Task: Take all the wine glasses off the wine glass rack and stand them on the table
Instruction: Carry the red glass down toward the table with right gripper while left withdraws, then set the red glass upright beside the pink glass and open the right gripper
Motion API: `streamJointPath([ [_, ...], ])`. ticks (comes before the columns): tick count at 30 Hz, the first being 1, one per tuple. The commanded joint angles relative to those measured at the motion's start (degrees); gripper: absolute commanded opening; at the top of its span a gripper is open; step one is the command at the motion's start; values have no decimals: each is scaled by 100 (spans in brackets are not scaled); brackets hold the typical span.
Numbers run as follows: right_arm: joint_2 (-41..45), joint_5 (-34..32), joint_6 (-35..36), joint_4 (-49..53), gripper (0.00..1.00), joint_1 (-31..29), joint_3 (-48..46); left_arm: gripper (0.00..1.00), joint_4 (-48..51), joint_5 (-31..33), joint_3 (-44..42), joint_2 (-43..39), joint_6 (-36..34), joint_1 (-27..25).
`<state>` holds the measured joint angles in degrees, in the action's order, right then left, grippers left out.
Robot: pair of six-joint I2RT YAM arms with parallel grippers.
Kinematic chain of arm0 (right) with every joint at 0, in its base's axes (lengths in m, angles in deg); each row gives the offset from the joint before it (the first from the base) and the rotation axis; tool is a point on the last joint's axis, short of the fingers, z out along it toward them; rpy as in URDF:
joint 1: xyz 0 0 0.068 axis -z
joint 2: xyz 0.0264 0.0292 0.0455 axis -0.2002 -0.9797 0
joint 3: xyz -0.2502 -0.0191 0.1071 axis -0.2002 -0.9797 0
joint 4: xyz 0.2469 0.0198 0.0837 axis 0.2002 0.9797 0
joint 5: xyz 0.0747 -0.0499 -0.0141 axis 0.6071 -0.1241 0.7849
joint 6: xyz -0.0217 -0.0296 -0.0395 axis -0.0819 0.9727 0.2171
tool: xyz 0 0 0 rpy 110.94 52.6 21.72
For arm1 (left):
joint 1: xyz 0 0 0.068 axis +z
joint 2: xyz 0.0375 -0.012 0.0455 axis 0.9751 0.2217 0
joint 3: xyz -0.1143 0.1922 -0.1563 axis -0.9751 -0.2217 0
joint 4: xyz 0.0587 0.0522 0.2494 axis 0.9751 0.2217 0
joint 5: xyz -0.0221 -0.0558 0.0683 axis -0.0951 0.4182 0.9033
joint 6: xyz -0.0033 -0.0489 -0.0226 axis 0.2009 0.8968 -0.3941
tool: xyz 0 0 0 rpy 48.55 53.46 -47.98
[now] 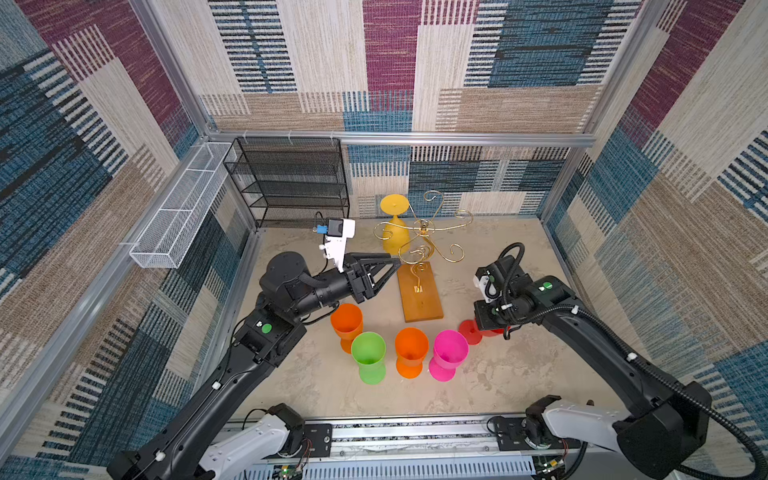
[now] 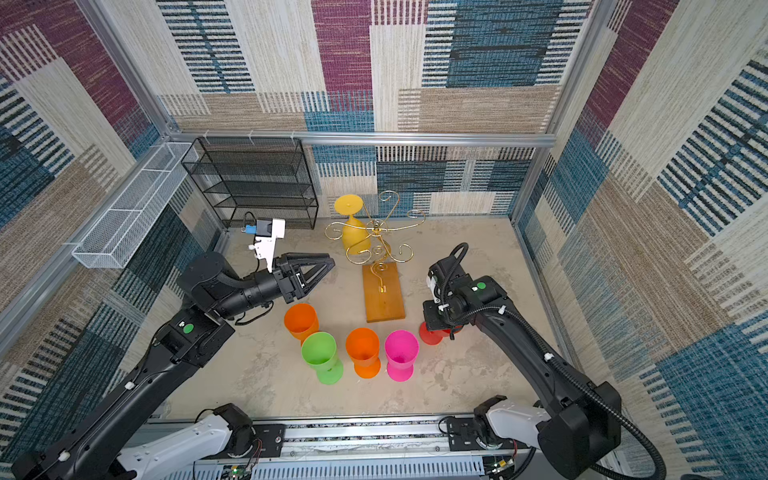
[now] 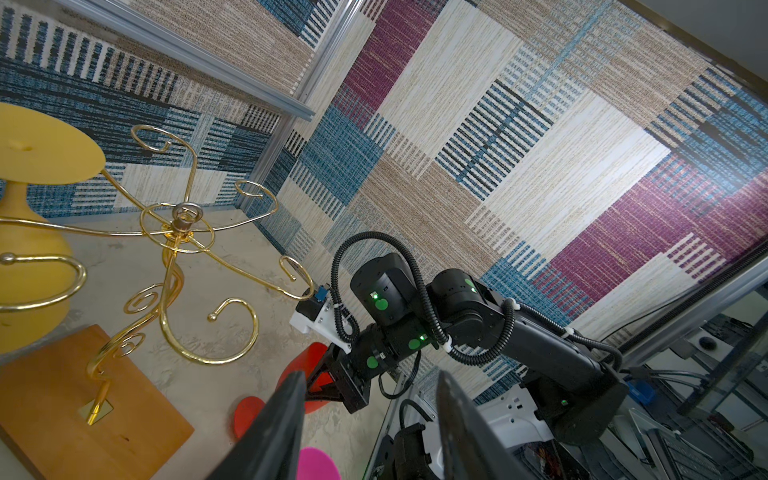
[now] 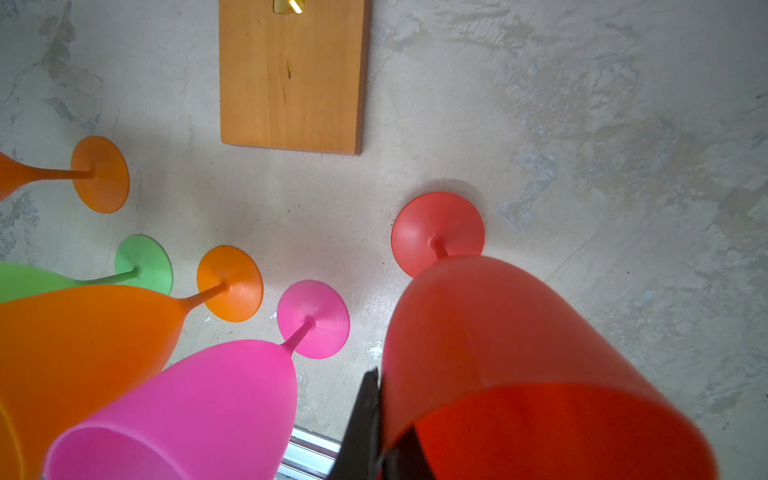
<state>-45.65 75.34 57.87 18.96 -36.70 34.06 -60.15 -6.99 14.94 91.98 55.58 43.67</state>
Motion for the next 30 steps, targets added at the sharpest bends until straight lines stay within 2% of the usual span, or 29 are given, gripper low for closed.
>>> streamJointPath([
  [1, -29, -32, -27, -65, 14, -8, 74, 53, -209, -56, -7, 5, -35, 3],
  [6, -30, 30, -14, -149, 27, -9, 111, 53, -216, -83, -7, 24, 2, 11],
  [11, 19, 98, -35, -196, 28, -16, 184, 53, -232, -87, -16, 53, 37, 9],
  [18, 204, 538, -94, -233, 40, -17, 327, 54, -231, -62, -7, 70, 39, 12],
  [22, 419, 725, -159, -243, 43, -17, 477, 53, -101, 32, 49, 50, -40, 12],
  [26, 741, 506, -303, -254, 44, -17, 741, 54, 374, 340, 224, 22, -161, 84],
  [30, 1165, 87, -528, -427, 44, -11, 1046, 53, 759, 580, 341, 11, 61, 427],
])
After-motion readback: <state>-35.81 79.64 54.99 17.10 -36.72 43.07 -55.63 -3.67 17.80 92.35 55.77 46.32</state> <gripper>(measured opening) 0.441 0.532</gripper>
